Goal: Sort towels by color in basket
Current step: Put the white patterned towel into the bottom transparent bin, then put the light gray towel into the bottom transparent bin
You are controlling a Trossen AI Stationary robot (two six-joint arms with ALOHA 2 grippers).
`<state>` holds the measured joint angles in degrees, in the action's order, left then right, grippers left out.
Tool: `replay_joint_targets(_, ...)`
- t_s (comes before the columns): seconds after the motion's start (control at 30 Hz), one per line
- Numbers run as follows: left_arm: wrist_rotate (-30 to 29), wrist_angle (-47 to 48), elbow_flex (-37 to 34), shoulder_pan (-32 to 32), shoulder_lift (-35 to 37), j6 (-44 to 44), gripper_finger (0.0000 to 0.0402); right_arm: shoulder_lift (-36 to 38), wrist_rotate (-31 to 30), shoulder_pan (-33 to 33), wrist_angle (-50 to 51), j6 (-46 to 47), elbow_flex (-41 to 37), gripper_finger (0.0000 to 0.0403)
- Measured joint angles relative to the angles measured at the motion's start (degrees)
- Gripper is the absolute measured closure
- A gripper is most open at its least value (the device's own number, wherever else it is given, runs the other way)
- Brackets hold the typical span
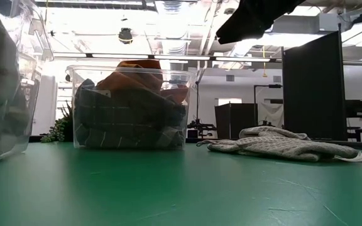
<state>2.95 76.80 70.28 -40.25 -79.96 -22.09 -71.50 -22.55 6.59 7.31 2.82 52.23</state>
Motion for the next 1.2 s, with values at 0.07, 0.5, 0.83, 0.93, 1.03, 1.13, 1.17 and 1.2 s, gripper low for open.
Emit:
replay_joint_targets(0.07,-1.26,4.33,2.84,0.08,0.02,0.18,0.0203,0.00,0.00,0.00,0.00,-0.25,0.00,0.0184)
replay_joint_targets(0.5,-67.88,-15.67,8.14,3.16,0.15,6.83,0.0203,0.00,0.00,-0.74,-0.64,0.93,0.00,0.0184)
replay_joint_targets(0.83,-42.03,-71.40,-9.27,13.49,0.04,47.11,0.0203,-2.31,-0.02,-0.21,-9.07,2.77,0.09,0.0184)
replay_joint_targets(0.93,-39.89,-83.33,-14.03,16.79,0.19,50.68,0.0203,-2.47,-0.12,0.59,-8.00,4.29,-0.07,0.0184)
replay_joint_targets(1.03,-34.64,-88.04,-15.50,18.78,1.94,50.92,0.0203,-1.69,-4.57,2.62,-4.43,7.76,0.20,0.0184)
replay_joint_targets(1.13,-30.12,-87.29,-15.43,19.45,4.38,50.49,0.0203,-1.62,-11.41,5.49,5.08,13.38,1.35,0.0184)
replay_joint_targets(1.17,-29.98,-85.69,-15.41,19.49,5.18,50.07,0.0203,-1.62,-12.74,6.38,9.16,15.61,1.67,0.0184)
replay_joint_targets(1.2,-29.98,-83.69,-15.41,19.63,6.06,49.43,0.0203,-1.67,-13.53,7.14,13.03,18.33,2.10,0.0184)
